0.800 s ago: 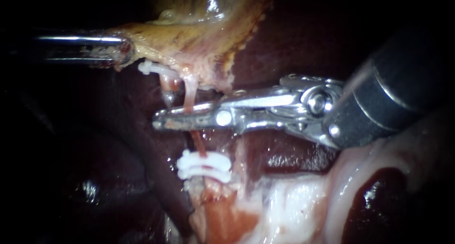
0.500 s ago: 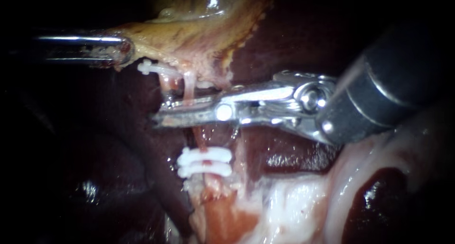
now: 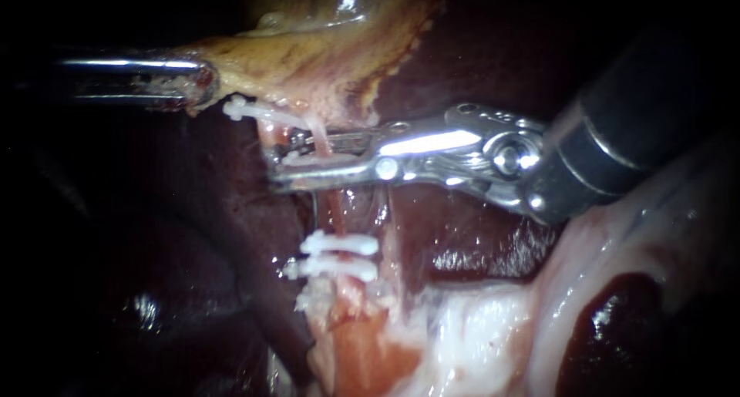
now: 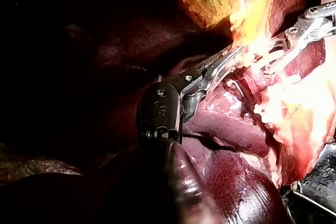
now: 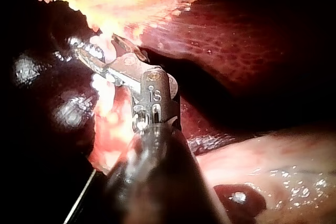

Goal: Going back third clip right tube

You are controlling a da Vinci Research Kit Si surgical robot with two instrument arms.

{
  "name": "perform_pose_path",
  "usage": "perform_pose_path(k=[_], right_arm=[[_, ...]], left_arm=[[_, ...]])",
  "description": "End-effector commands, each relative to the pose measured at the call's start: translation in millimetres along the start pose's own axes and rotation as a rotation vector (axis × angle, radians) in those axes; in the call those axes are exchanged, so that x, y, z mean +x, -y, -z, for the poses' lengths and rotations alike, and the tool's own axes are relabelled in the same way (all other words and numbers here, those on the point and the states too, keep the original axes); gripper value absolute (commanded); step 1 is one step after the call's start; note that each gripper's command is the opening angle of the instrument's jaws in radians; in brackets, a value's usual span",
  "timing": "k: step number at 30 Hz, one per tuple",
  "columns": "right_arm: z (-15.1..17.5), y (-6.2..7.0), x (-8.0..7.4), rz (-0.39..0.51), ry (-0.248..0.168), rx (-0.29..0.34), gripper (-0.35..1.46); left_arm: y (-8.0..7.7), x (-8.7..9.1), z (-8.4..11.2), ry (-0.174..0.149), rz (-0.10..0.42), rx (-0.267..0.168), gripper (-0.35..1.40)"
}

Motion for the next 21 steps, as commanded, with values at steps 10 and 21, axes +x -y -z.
perform_pose_path(k=[10,21], right_arm=[[5.2,2.1,-1.5,0.251,0.018,0.026,0.5],[14.6,3.8,-4.2,0.427,0.041,0.074,0.5]], left_arm=[[0.0,-0.1,0.2,0.0,-0.001,0.0,-0.35],[-0.1,-0.2,0.0,0.0,-0.002,0.001,-0.35]])
